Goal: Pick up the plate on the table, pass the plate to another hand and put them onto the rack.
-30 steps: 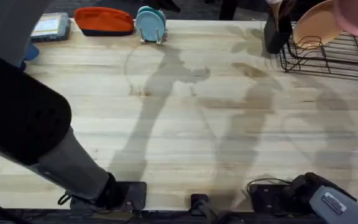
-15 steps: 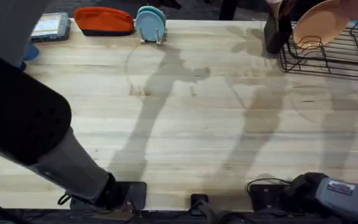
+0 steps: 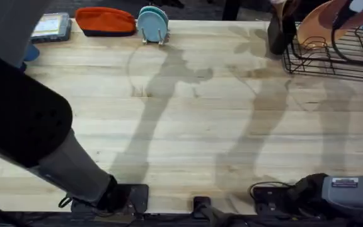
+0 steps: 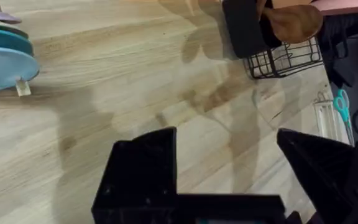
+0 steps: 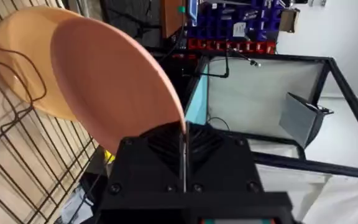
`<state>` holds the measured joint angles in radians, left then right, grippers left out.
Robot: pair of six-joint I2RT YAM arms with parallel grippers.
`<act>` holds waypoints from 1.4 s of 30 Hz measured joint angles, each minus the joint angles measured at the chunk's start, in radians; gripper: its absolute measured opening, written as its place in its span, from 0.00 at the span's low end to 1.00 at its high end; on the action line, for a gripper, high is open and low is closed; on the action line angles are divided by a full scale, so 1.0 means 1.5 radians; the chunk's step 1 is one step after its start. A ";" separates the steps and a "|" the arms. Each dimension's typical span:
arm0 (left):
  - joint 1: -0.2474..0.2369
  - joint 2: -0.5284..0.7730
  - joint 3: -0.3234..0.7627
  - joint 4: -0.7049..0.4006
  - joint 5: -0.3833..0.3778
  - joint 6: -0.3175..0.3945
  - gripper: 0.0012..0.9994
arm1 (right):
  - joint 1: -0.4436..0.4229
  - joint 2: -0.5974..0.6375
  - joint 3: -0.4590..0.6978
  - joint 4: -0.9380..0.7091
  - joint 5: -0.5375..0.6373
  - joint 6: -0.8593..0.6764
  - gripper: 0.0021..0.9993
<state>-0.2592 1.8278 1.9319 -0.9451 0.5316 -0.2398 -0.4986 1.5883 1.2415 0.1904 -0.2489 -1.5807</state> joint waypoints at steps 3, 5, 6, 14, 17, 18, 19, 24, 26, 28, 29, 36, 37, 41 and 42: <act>0.000 0.000 0.000 0.000 0.000 0.000 1.00 | 0.003 0.013 0.000 0.012 0.000 -0.014 0.03; 0.000 0.000 0.000 0.000 0.000 0.000 1.00 | 0.004 0.022 0.000 0.013 0.000 -0.019 0.03; 0.000 0.000 0.000 0.000 0.000 0.000 1.00 | 0.004 0.027 0.000 0.014 0.000 -0.020 0.03; 0.000 0.000 0.000 0.000 0.000 0.000 1.00 | 0.004 0.056 0.000 0.022 0.000 -0.029 0.03; 0.000 0.000 0.000 0.000 0.000 0.000 1.00 | 0.004 0.072 0.000 0.028 0.000 -0.029 0.03; 0.000 0.000 0.000 0.000 0.000 0.000 1.00 | 0.004 0.076 0.000 0.031 0.000 -0.029 0.03; 0.000 0.000 0.000 0.000 0.000 0.000 1.00 | 0.004 0.079 0.000 0.033 0.000 -0.029 0.03; 0.000 0.000 0.000 0.000 0.000 0.000 1.00 | 0.004 0.088 0.000 0.034 0.000 -0.029 0.03; 0.000 0.000 0.000 0.000 -0.001 0.000 0.99 | 0.004 0.089 0.000 0.035 0.000 -0.029 0.03; 0.000 0.000 0.000 0.000 -0.001 0.000 0.99 | 0.004 0.089 0.000 0.036 0.000 -0.029 0.03; 0.000 0.000 0.000 0.000 -0.001 0.000 1.00 | 0.004 0.089 0.000 0.036 0.000 -0.029 0.03; 0.000 0.000 0.000 0.000 -0.001 0.000 1.00 | 0.004 0.110 0.000 0.044 0.000 -0.029 0.03; 0.000 0.000 0.000 0.000 -0.001 0.000 1.00 | 0.004 0.116 0.000 0.047 0.000 -0.029 0.03; 0.000 0.000 0.000 0.000 -0.001 0.000 1.00 | 0.004 0.127 0.000 0.048 0.000 -0.029 0.03; 0.000 0.000 0.000 0.000 -0.001 0.000 1.00 | 0.004 0.128 0.000 0.048 0.000 -0.029 0.03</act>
<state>-0.2592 1.8278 1.9316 -0.9447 0.5308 -0.2398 -0.4931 1.7802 1.2415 0.2619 -0.2493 -1.6241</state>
